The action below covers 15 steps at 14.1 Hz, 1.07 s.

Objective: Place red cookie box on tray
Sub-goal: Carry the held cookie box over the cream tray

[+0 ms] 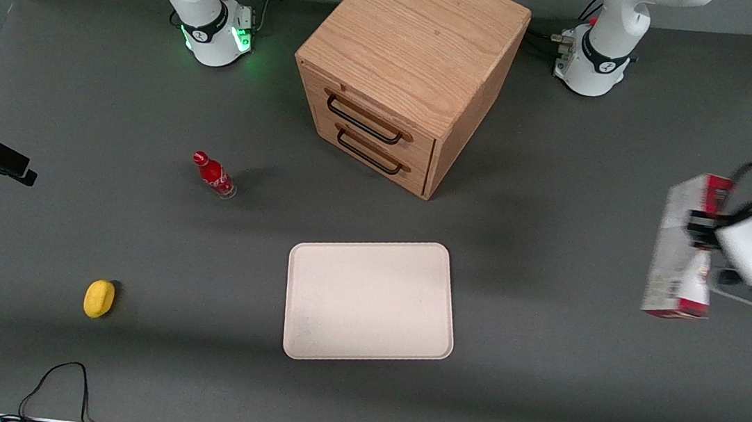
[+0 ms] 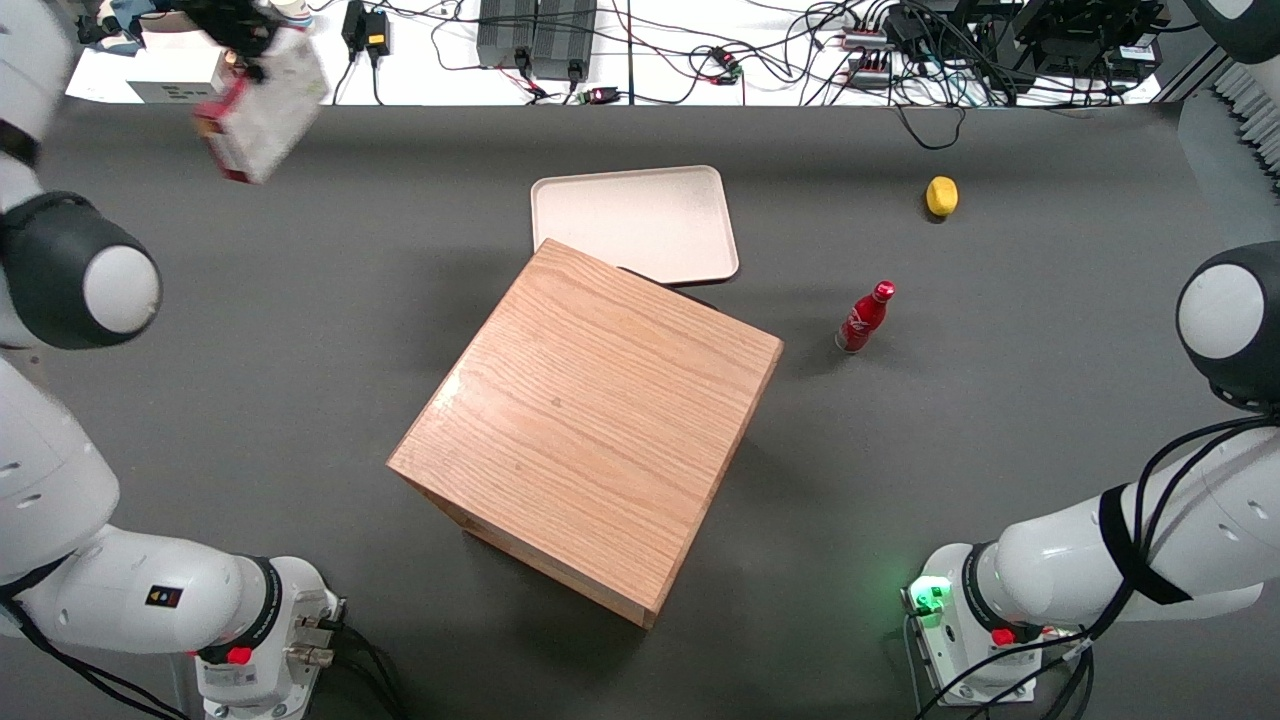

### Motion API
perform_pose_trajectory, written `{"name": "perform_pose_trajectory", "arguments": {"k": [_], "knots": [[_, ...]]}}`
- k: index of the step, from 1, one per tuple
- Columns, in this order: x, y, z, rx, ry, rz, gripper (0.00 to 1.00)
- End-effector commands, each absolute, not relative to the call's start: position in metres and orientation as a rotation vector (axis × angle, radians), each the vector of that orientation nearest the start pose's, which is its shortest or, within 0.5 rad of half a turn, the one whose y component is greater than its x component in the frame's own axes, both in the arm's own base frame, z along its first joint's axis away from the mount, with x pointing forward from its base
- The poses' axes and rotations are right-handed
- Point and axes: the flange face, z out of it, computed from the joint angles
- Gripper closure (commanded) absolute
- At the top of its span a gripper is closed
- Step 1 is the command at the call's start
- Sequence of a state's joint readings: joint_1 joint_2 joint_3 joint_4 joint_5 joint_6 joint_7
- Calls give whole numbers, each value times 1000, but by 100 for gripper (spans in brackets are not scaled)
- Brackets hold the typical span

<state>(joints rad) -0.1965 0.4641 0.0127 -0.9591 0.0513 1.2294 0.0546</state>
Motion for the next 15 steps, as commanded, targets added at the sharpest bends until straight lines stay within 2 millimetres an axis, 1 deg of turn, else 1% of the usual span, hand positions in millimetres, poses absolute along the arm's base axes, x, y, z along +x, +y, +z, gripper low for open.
{"name": "perform_pose_trajectory", "arguments": {"k": [1,3,4,5,7,8,9,10,11,13,15], "knots": [[618,-201,599,-3056,150,234,100],[606,-263,600,-3126,57,161,100],[598,-288,599,-3154,37,150,100],[594,-306,594,-3170,23,159,100],[576,-344,597,-3192,-22,138,100],[574,-352,595,-3193,-59,137,100],[574,-358,588,-3196,-64,136,100],[578,-360,580,-3197,-73,140,100],[584,-363,568,-3199,-85,149,100],[599,-371,529,-3197,-103,187,100],[613,-381,483,-3189,-94,224,100]]}}
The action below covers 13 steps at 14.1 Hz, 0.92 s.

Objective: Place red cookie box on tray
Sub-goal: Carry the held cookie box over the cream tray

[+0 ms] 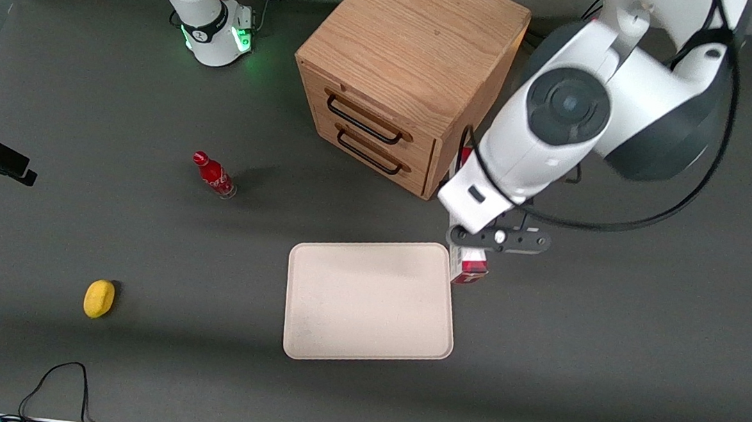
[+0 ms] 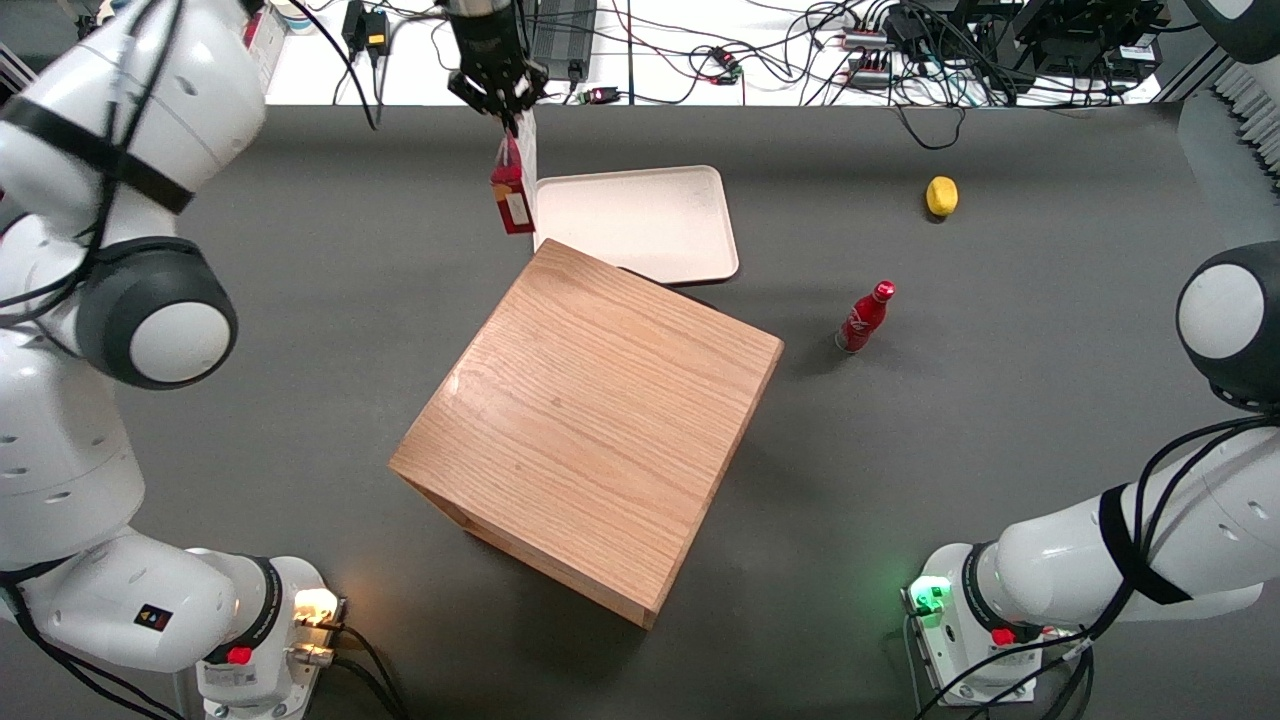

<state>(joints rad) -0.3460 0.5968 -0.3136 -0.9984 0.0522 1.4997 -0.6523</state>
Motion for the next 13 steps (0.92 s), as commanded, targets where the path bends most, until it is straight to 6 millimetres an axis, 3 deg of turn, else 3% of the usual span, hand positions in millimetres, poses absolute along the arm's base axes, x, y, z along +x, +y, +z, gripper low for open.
{"name": "perform_pose_trajectory", "arguments": {"k": [1,4,7,13], "knots": [[620,-385,462,-3197,-102,217,100],[631,-396,411,-3225,-112,151,100],[635,-399,372,-3223,-108,121,100],[655,-388,314,-3201,-174,74,100]]}}
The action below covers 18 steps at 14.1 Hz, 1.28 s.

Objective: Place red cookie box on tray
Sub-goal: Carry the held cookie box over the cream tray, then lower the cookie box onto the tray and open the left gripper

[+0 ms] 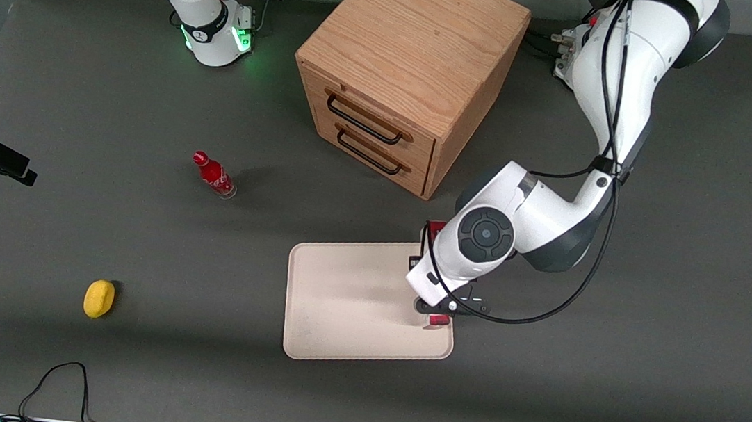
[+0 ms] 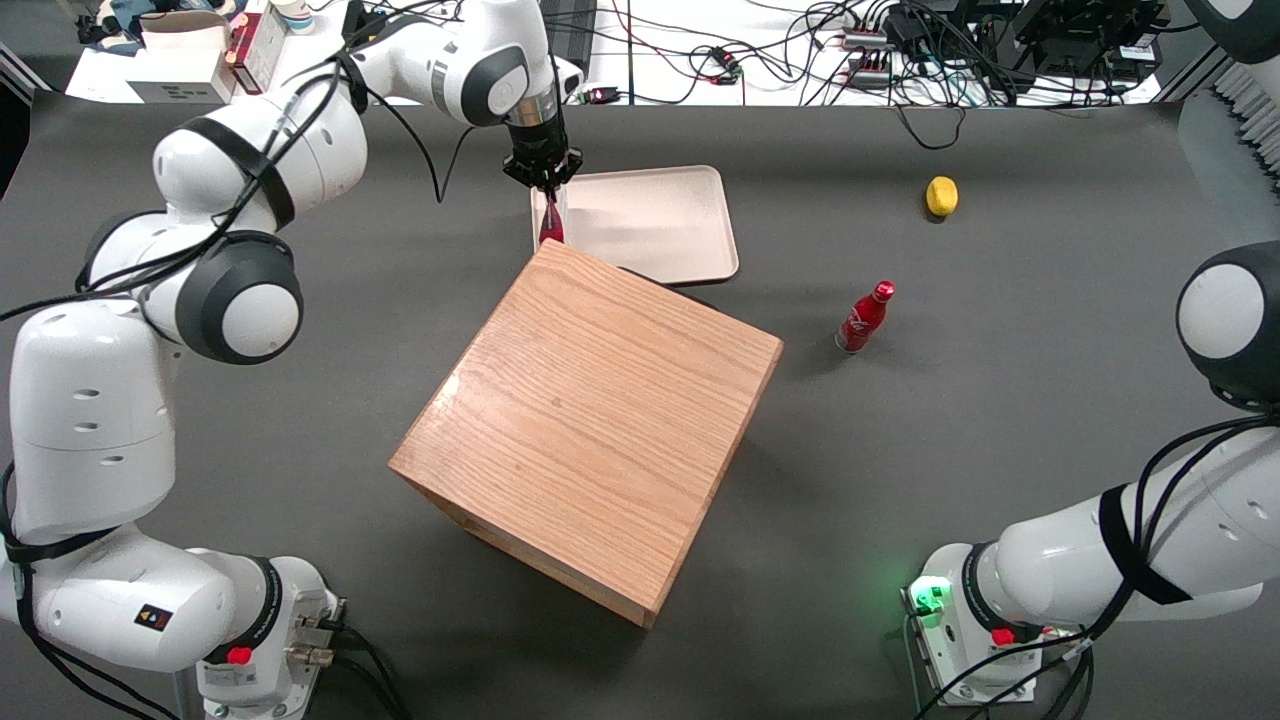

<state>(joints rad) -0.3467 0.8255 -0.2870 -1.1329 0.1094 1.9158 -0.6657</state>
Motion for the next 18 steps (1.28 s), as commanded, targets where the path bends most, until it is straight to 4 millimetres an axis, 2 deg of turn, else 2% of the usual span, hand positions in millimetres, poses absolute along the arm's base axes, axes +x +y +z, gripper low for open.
{"name": "perform_pose_trajectory", "arguments": {"k": [1,5,7,8,9,10,13,15,18], "knots": [[658,-387,306,-3203,-179,67,100],[658,-389,285,-3178,-187,49,100],[659,-391,284,-3187,-181,26,100],[660,-391,284,-3188,-173,23,90],[660,-391,283,-3183,-171,20,39],[660,-391,284,-3169,-156,4,0],[661,-385,294,-3154,-153,4,0],[657,-377,318,-3122,-160,56,0],[633,-373,402,-3074,-143,91,0]]}}
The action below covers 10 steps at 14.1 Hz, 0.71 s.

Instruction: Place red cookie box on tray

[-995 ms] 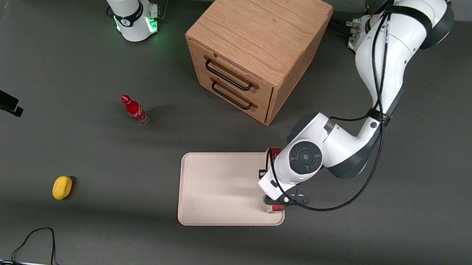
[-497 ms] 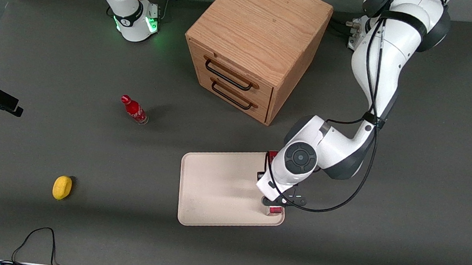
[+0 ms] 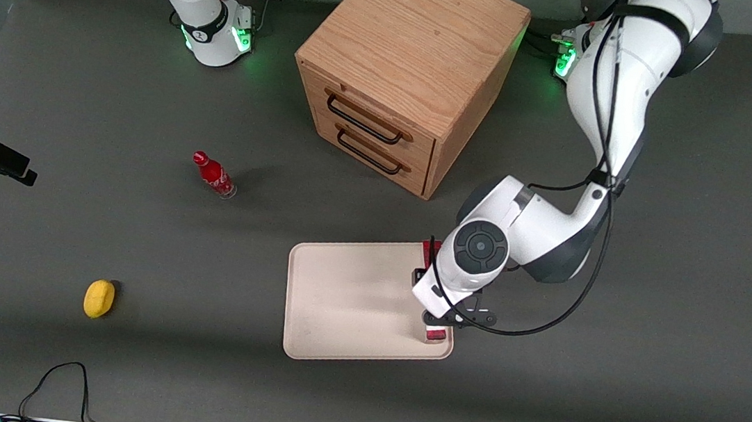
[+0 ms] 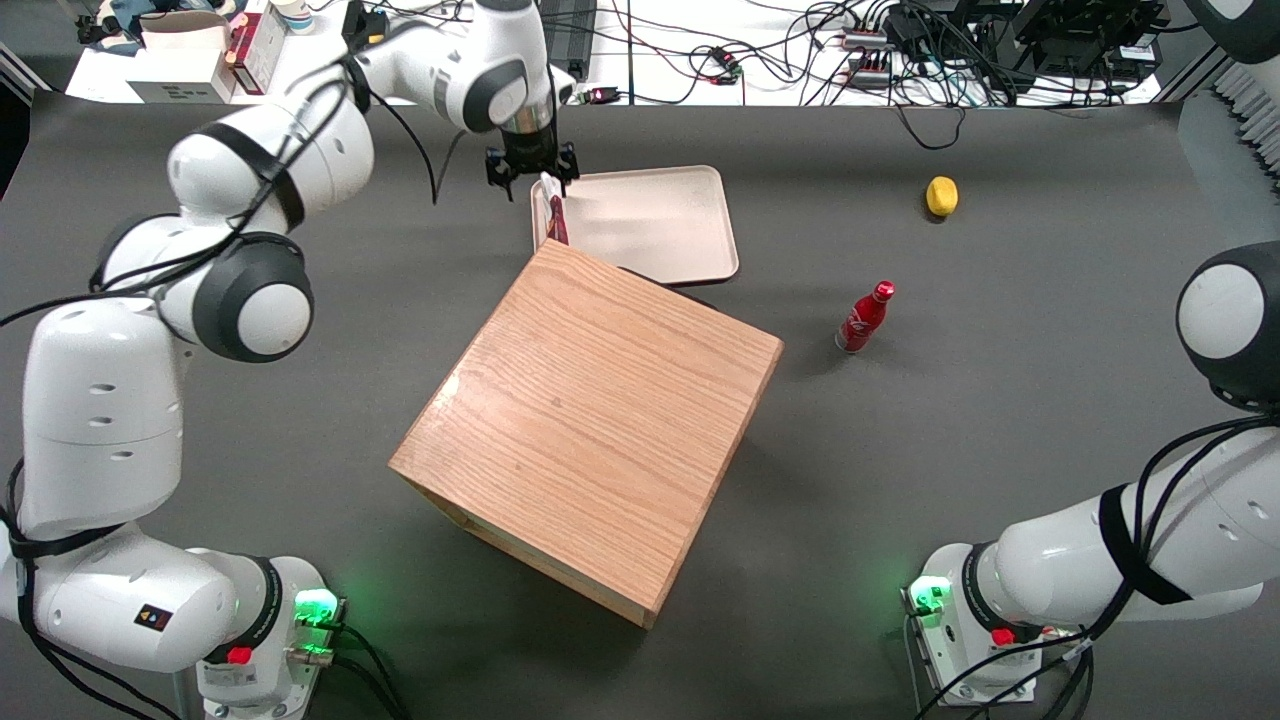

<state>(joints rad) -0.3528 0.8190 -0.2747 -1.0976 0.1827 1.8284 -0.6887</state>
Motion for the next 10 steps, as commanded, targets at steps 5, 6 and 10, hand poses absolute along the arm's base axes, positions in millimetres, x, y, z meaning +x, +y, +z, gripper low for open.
{"name": "perform_pose_trajectory", "arguments": {"k": [5,6,10], "knots": [[586,-347,529,-3047,-130,104,0],[579,-333,547,-3042,-80,131,0],[588,-213,595,-3060,47,282,0]]}}
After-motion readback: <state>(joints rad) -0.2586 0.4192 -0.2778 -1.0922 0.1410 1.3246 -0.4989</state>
